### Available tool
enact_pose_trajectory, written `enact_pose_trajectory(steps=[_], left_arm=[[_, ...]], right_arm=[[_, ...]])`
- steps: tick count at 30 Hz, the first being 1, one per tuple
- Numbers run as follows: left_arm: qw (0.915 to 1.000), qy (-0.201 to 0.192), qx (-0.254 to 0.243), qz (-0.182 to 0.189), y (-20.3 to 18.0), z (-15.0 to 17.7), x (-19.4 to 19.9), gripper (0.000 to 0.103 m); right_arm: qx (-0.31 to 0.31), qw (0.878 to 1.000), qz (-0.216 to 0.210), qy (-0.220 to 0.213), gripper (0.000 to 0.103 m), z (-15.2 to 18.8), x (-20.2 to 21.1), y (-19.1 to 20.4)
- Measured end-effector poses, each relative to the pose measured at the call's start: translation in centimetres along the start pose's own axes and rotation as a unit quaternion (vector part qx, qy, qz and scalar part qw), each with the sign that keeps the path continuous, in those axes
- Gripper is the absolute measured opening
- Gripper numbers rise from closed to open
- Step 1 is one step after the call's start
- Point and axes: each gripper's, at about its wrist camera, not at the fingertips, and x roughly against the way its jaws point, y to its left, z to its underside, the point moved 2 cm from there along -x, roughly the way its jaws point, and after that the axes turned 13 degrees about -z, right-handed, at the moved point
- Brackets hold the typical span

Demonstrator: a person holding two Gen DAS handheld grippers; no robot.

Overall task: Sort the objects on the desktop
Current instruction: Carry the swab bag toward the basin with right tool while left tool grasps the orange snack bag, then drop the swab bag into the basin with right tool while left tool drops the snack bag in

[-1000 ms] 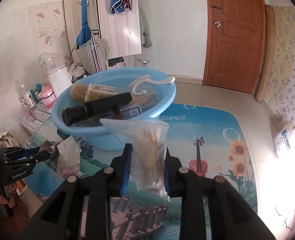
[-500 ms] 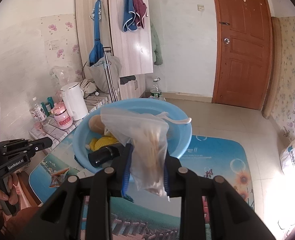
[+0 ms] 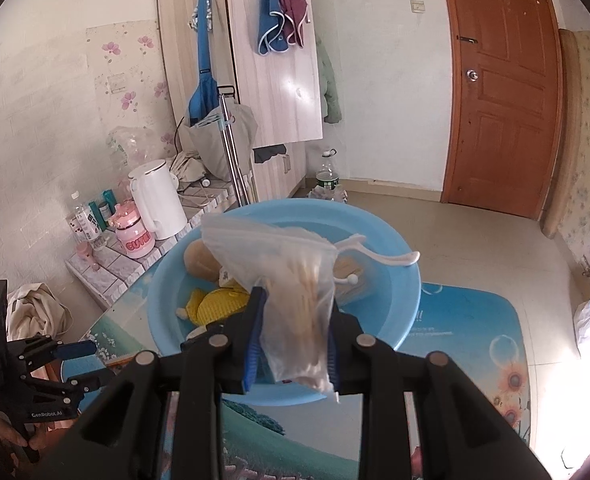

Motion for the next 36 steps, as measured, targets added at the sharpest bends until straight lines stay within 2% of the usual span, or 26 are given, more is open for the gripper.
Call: enact_pose_trajectory(steps=[8, 9, 10, 11, 13, 15, 19, 26, 33, 36], left_arm=[[0.9989, 0.044, -0.009, 0.015, -0.9, 1.1, -2.8, 0.079], [0.9989, 0.042, -0.007, 0.018, -0.9, 1.2, -2.9, 0.075], [0.9992, 0.033, -0.006, 0.024, -0.8, 1.3, -2.8, 0.054], [0.9987, 0.031, -0.006, 0.040, -0.7, 1.2, -2.7, 0.045], [0.9983, 0.030, -0.003, 0.049, -0.6, 1.0, -2.5, 0.034], [0.9983, 0.024, -0.004, 0.054, -0.5, 0.8, -2.3, 0.031], [0.9983, -0.004, 0.004, 0.057, -0.4, -0.2, -0.7, 0.030], [0.9947, -0.072, 0.002, 0.073, -0.9, -5.2, 2.9, 0.030], [0.9887, -0.115, -0.018, 0.094, -4.0, -10.0, 2.9, 0.030], [0.9872, -0.121, -0.026, 0.100, -5.5, -11.6, 2.5, 0.031]], right_arm=[[-0.001, 1.000, -0.002, 0.006, 0.026, -0.1, -0.6, 0.2], [-0.001, 1.000, -0.001, 0.007, 0.026, 0.0, -0.6, 0.3], [0.000, 1.000, -0.001, 0.008, 0.026, 0.0, -0.7, 0.3], [0.001, 1.000, 0.000, 0.008, 0.026, 0.0, -0.7, 0.3], [0.001, 1.000, 0.000, 0.009, 0.026, 0.1, -0.8, 0.3], [0.001, 1.000, -0.001, 0.010, 0.026, 0.1, -0.9, 0.3], [0.001, 1.000, -0.001, 0.012, 0.026, 0.2, -1.1, 0.3], [-0.007, 1.000, 0.000, 0.020, 0.026, 0.4, -1.7, -0.3], [0.014, 1.000, 0.006, 0.008, 0.026, -1.3, -2.0, -0.1], [0.022, 1.000, 0.010, 0.007, 0.026, -2.4, -2.4, -0.4]])
